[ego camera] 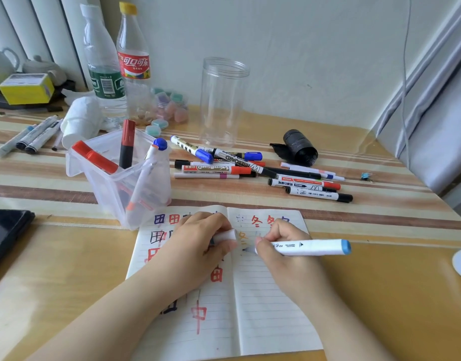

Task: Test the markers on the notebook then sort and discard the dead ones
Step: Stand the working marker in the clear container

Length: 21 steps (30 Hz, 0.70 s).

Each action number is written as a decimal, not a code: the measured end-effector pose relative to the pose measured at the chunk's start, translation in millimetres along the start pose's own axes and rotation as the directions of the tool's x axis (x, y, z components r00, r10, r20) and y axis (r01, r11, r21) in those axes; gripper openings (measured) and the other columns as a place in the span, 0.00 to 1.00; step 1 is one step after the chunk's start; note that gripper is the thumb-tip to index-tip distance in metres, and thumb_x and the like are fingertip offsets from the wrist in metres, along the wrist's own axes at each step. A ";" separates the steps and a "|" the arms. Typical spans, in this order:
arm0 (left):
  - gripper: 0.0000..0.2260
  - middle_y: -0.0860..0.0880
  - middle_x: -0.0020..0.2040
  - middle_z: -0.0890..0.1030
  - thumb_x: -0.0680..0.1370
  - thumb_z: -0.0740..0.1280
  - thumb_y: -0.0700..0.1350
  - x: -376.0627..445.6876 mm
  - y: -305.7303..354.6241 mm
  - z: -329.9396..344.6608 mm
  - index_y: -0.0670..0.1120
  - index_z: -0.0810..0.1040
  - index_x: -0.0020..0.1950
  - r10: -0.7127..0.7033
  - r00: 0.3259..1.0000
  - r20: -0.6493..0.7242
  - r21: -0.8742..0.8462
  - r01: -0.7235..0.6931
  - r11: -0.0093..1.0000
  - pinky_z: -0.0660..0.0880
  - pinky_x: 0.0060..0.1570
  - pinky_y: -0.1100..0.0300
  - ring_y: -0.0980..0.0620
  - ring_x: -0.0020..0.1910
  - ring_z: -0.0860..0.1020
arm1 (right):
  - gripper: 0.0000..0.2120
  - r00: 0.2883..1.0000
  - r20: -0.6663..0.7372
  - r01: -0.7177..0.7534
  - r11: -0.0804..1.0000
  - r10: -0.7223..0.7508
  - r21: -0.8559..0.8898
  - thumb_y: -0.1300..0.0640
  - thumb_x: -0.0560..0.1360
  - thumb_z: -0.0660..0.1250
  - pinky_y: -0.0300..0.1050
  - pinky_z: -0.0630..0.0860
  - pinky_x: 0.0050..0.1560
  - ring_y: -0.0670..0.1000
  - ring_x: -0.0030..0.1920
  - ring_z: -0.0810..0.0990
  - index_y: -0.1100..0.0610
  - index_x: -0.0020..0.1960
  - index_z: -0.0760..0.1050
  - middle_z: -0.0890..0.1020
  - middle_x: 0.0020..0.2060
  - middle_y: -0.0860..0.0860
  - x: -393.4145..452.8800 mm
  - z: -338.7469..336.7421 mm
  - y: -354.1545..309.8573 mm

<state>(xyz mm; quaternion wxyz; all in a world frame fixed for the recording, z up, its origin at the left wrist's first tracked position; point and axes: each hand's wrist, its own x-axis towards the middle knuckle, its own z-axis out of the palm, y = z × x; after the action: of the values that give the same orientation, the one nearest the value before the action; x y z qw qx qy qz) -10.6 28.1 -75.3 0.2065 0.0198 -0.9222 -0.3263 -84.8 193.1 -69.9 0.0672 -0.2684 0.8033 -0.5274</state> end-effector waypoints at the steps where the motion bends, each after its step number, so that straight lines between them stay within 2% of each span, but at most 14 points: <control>1: 0.12 0.60 0.41 0.74 0.71 0.61 0.54 -0.1 -0.4 0.1 0.48 0.76 0.47 -0.003 1.000 0.002 -0.001 0.003 1.000 0.64 0.47 0.70 0.59 0.44 0.70 | 0.17 1.000 0.011 0.002 1.000 -0.002 0.009 0.59 0.72 0.69 0.32 0.60 0.25 0.43 0.24 0.65 0.52 0.29 0.65 0.68 0.21 0.45 -0.7 0.1 -1.0; 4: 0.15 0.56 0.42 0.77 0.71 0.60 0.57 -0.7 -1.1 0.1 0.48 0.76 0.46 0.003 1.000 0.006 -0.001 -0.003 1.000 0.64 0.47 0.69 0.59 0.45 0.70 | 0.11 1.000 0.016 -0.008 1.000 0.008 0.023 0.52 0.68 0.65 0.32 0.59 0.25 0.43 0.23 0.64 0.52 0.30 0.66 0.67 0.20 0.44 -2.1 -1.2 -2.4; 7: 0.14 0.56 0.42 0.77 0.72 0.60 0.56 -1.3 0.0 -1.2 0.48 0.76 0.47 -0.003 1.000 0.020 -0.002 0.003 1.000 0.65 0.48 0.69 0.59 0.46 0.69 | 0.12 1.000 -0.019 -0.011 1.000 0.011 -0.002 0.51 0.69 0.66 0.34 0.60 0.24 0.43 0.22 0.63 0.56 0.33 0.67 0.67 0.21 0.45 -1.5 -3.2 -1.0; 11: 0.13 0.62 0.41 0.72 0.71 0.60 0.54 -1.5 2.0 -2.4 0.48 0.76 0.48 -0.013 1.000 0.026 0.004 0.013 1.000 0.64 0.49 0.70 0.60 0.45 0.69 | 0.14 1.000 -0.015 -0.009 1.000 0.008 -0.009 0.59 0.73 0.68 0.34 0.60 0.24 0.44 0.23 0.64 0.57 0.32 0.67 0.67 0.21 0.45 -1.7 -2.7 -0.7; 16: 0.12 0.55 0.44 0.77 0.71 0.61 0.54 -2.1 2.3 -2.7 0.47 0.76 0.47 -0.019 0.999 0.035 -0.002 0.019 1.000 0.64 0.49 0.70 0.58 0.47 0.71 | 0.14 1.000 0.001 -0.002 1.000 0.002 -0.010 0.61 0.73 0.68 0.33 0.60 0.25 0.43 0.23 0.63 0.57 0.32 0.67 0.67 0.21 0.45 -1.7 -1.5 -1.8; 21: 0.13 0.54 0.46 0.78 0.71 0.61 0.55 -2.4 2.4 -2.4 0.48 0.76 0.48 -0.026 0.999 0.035 -0.010 0.026 1.000 0.66 0.51 0.66 0.57 0.48 0.72 | 0.15 0.999 -0.032 -0.024 0.999 0.023 -0.031 0.64 0.72 0.67 0.35 0.59 0.24 0.44 0.22 0.62 0.55 0.31 0.65 0.66 0.21 0.45 -0.8 -3.5 -0.8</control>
<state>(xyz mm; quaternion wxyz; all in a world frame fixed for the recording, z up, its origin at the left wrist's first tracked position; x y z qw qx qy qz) -7.2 29.0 -73.0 0.1860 0.0251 -0.9236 -0.3342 -85.1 196.1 -67.8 0.0563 -0.2516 0.8155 -0.5182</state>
